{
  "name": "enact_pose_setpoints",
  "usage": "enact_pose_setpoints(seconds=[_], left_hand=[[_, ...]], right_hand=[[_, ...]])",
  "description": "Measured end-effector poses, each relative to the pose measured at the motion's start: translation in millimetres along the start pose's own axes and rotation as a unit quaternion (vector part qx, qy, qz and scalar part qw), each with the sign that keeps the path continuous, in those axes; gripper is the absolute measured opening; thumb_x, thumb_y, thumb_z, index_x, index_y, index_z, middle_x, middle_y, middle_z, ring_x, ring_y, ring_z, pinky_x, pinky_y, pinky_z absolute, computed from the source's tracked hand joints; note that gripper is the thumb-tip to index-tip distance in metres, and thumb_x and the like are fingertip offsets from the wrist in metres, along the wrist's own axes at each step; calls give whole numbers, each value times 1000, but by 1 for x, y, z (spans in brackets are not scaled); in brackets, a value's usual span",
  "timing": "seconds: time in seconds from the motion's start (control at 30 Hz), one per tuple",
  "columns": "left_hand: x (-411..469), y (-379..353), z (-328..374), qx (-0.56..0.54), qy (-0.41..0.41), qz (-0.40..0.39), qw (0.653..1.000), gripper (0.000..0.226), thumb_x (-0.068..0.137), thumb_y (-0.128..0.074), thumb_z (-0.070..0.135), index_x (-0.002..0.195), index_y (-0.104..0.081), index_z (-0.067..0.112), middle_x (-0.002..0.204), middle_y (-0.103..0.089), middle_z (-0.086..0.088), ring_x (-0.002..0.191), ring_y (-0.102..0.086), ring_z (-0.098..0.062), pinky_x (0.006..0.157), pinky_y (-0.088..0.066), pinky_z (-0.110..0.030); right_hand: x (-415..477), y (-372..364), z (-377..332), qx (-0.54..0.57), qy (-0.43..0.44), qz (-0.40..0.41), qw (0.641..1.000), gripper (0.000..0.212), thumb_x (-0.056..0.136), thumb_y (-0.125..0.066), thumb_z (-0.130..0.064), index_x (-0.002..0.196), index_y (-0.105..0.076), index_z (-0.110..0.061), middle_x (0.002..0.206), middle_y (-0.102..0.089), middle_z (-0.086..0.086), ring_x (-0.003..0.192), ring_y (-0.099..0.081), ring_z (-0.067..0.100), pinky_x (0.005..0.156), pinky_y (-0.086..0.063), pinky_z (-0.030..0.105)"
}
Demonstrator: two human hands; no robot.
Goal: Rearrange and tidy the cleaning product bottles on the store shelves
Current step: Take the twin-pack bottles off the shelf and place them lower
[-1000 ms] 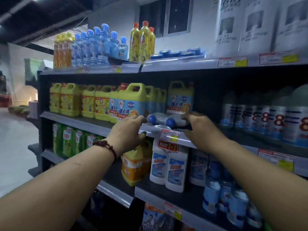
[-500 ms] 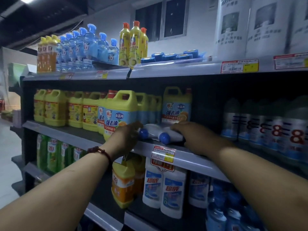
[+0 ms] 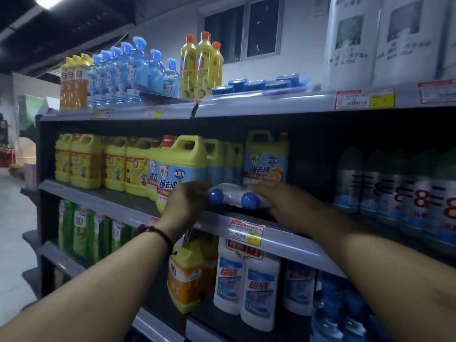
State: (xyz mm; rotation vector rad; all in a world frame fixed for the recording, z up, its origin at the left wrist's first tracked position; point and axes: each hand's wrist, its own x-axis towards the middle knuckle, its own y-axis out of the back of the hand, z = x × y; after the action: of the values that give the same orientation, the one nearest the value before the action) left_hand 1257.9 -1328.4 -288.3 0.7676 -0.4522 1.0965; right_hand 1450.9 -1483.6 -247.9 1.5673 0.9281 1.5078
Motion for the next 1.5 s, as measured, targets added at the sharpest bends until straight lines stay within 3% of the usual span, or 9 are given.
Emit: enact_pose_setpoints(seconds=[0.17,0.27,0.37,0.5,0.7,0.9,1.07,1.27,1.5], left_hand=[[-3,7,27,-216,52,-3,975,27,82,-75,-1,98,-69,21,100,-74,-11,97,-72,-27,87,-60,-49],[-8,7,40,-269,64,8,961,45,82,-72,-5,99,-60,35,106,-73,-7,102,-71,-24,88,-60,-43],[-19,3,47,-267,86,-1,960,31,80,-79,10,101,-67,29,103,-75,3,102,-70,-17,86,-59,-37],[-27,2,65,-238,72,12,969,39,75,-85,27,111,-73,21,114,-70,3,106,-68,-19,87,-61,-40],[-31,13,108,-344,87,-20,935,36,84,-78,22,118,-68,29,106,-75,6,95,-75,-18,76,-63,-40],[-31,30,138,-413,70,-45,907,41,90,-70,10,128,-60,21,118,-71,-10,108,-71,-25,80,-61,-30],[-39,40,162,-419,16,-85,904,63,86,-73,5,138,-56,36,127,-68,-9,114,-68,-31,90,-58,-48],[-66,46,167,-419,32,-67,905,54,87,-75,12,136,-58,25,118,-73,-9,104,-73,-29,77,-61,-42],[-144,30,110,-394,133,-41,909,47,85,-76,18,127,-57,6,110,-75,-15,97,-74,-33,74,-62,-43]], right_hand=[[-14,13,-3,90,-7,145,985,63,89,-53,8,142,-49,-26,143,-52,0,128,-52,20,111,-39,37],[-27,25,-9,105,-2,201,974,61,93,-53,6,145,-49,-25,144,-49,-10,130,-47,8,111,-35,23],[-41,34,-17,114,34,225,967,60,89,-54,12,138,-57,-22,135,-57,-11,126,-52,8,105,-34,10],[-54,49,-23,108,69,254,959,58,84,-59,11,130,-62,-26,123,-67,-3,114,-63,15,100,-46,25],[-70,80,-44,131,16,286,949,58,85,-68,1,135,-59,-27,119,-63,-13,111,-58,4,92,-39,10],[-79,110,-70,142,-19,319,937,49,89,-69,-9,136,-58,-17,127,-65,2,112,-60,17,98,-49,30],[-92,139,-87,230,-20,349,908,38,93,-65,-14,130,-60,-25,109,-63,-11,95,-64,10,82,-56,26],[-110,137,-94,473,-32,287,832,31,92,-67,-7,122,-64,-14,109,-73,2,95,-74,19,76,-61,32],[-134,54,-99,553,-133,192,800,21,94,-65,-9,114,-65,-14,108,-73,10,99,-72,28,81,-60,46]])
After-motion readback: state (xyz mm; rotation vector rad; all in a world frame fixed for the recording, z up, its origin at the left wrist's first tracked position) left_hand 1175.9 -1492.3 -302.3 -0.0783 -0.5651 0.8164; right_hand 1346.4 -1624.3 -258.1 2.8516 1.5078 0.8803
